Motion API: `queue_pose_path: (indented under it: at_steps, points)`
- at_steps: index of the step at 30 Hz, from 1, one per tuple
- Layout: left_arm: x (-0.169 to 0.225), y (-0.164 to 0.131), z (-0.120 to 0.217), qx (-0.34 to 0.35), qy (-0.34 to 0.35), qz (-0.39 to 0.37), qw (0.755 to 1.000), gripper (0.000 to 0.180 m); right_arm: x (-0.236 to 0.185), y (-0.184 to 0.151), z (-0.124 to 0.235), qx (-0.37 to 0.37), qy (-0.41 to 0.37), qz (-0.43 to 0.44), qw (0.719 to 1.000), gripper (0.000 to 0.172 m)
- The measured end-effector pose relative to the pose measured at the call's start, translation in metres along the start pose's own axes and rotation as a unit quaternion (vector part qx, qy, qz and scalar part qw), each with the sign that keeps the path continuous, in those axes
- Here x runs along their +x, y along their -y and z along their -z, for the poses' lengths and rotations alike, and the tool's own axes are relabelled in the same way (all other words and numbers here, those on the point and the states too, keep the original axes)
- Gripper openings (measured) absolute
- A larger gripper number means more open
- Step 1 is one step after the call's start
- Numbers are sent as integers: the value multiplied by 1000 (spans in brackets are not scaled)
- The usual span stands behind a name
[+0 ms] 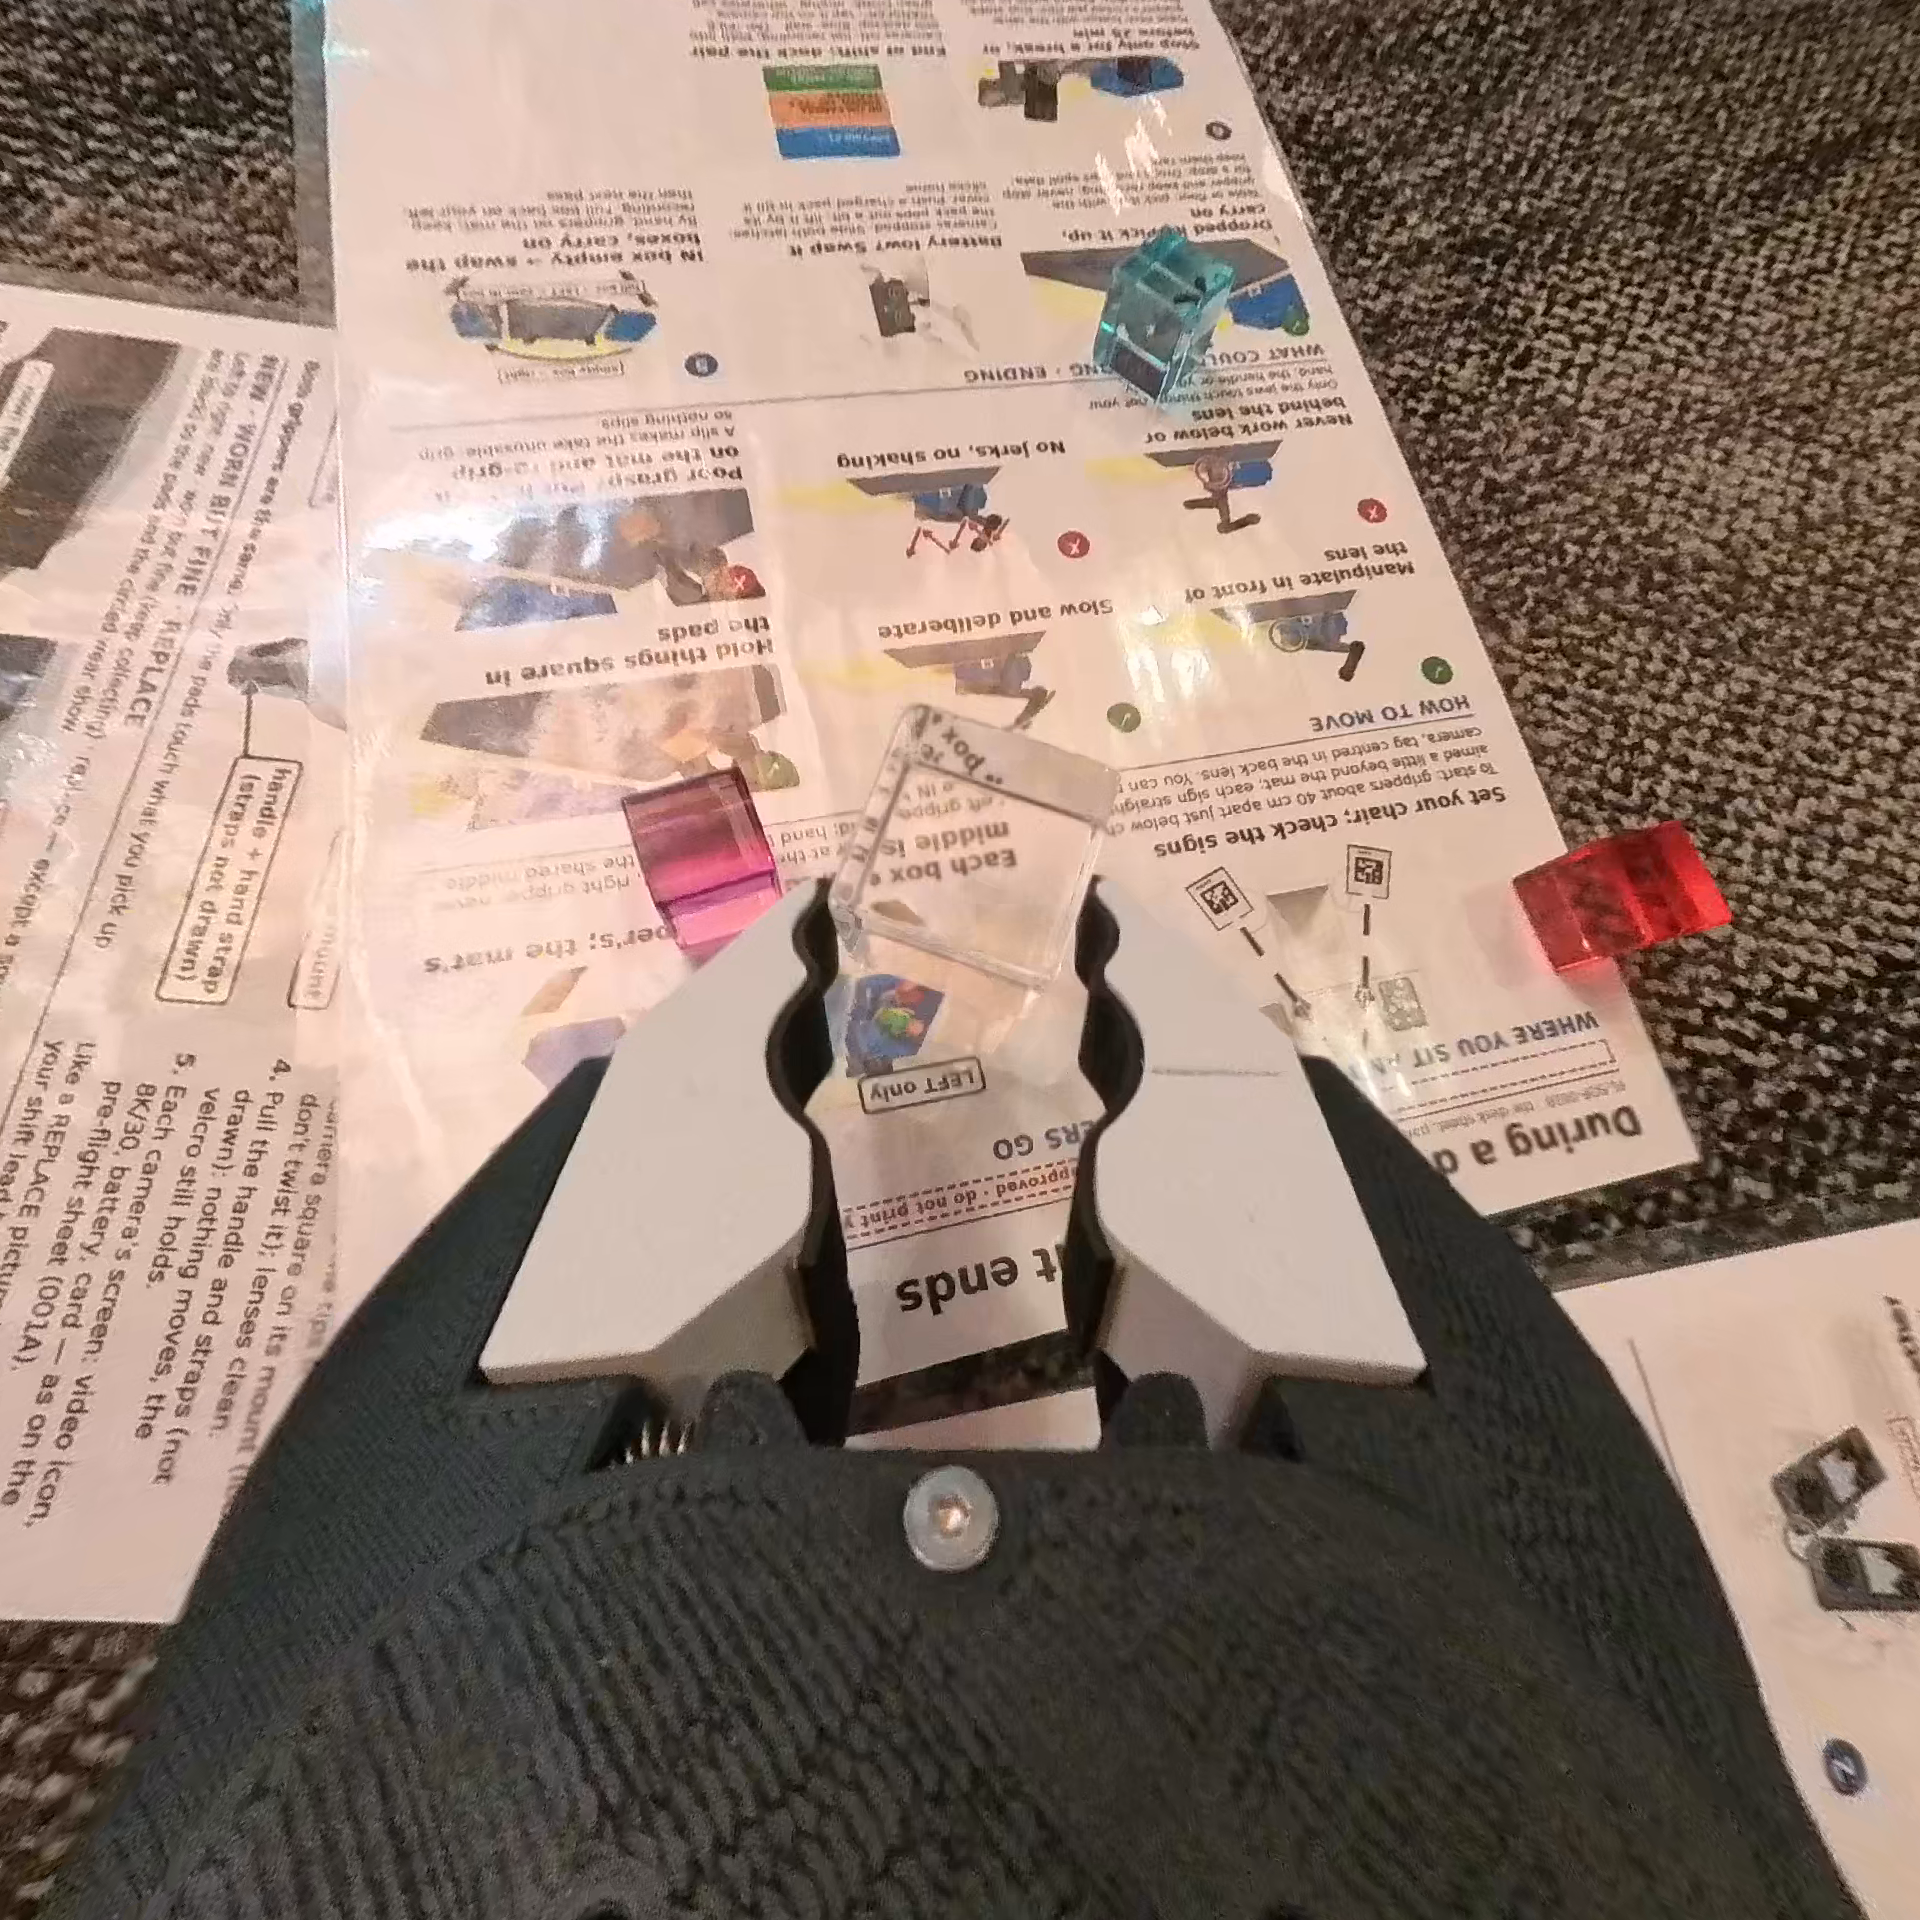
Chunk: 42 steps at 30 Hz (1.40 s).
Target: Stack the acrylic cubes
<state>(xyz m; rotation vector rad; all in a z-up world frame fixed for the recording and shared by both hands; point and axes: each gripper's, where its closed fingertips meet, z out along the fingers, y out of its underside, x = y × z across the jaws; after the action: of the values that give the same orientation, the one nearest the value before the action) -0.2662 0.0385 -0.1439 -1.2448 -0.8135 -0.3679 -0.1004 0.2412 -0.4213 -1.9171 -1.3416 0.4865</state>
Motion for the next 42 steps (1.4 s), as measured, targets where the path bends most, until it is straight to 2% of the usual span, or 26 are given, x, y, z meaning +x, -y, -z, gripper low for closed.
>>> queue_pose_path:
  at_steps: [32, 39, 42]
  points:
    - [2, 2, 1, 9, -5, -2, 1000, 57, -3, -16, -7, -18, 19, -19, 999, 45]
    - [2, 2, 1, 8, -5, 1, 1000, 57, -10, -2, -3, 16, 38, -19, 999, 85]
    - [2, 1, 1, 8, -6, 3, 1000, 57, -18, 16, 4, 57, 49, 18, 997, 89]
